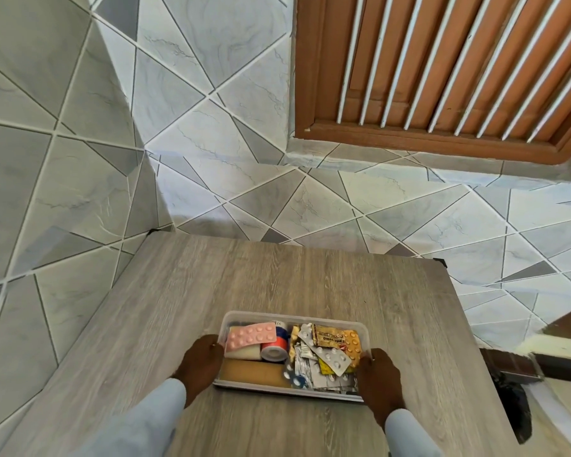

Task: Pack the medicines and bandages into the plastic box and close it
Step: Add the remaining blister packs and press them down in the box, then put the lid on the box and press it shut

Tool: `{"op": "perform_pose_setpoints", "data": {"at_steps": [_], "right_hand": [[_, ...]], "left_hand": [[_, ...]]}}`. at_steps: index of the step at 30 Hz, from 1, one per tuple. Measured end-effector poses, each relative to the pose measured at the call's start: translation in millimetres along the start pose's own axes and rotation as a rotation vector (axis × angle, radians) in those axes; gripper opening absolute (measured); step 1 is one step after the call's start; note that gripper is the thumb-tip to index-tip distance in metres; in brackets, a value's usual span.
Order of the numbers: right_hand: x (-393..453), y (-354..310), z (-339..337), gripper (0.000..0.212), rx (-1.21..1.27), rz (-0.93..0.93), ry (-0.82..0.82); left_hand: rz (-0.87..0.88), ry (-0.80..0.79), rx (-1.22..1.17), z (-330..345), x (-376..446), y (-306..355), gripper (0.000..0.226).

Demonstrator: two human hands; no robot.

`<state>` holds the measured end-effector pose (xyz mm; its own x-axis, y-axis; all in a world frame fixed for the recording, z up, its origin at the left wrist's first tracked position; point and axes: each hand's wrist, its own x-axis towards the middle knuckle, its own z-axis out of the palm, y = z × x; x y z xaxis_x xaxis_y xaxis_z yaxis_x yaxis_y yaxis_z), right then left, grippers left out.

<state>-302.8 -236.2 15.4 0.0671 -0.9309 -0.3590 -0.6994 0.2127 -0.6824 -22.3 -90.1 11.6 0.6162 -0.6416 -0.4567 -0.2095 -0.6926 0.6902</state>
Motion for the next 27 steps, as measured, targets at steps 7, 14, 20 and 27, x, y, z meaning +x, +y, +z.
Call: {"op": "perform_pose_setpoints", "data": {"at_steps": [7,14,20,27], "right_hand": [[-5.5,-1.1,8.0,0.024,0.027,0.019,0.094],[-16.3,-1.3,-39.5,0.029,0.065,0.041,0.248],[-20.2,19.4,-92.7,0.026,-0.023,0.12,0.388],[-15.0,33.2,-105.4,0.03,0.072,0.179,0.448]], "left_hand": [[-0.15,0.041,-0.357,-12.8,11.4,-18.6,0.024],[-0.175,-0.026,-0.126,-3.6,21.7,-22.9,0.022],[-0.108,-0.022,0.116,16.4,18.2,-2.7,0.029],[-0.19,0.094,0.046,-39.1,56.1,23.6,0.029]]}}
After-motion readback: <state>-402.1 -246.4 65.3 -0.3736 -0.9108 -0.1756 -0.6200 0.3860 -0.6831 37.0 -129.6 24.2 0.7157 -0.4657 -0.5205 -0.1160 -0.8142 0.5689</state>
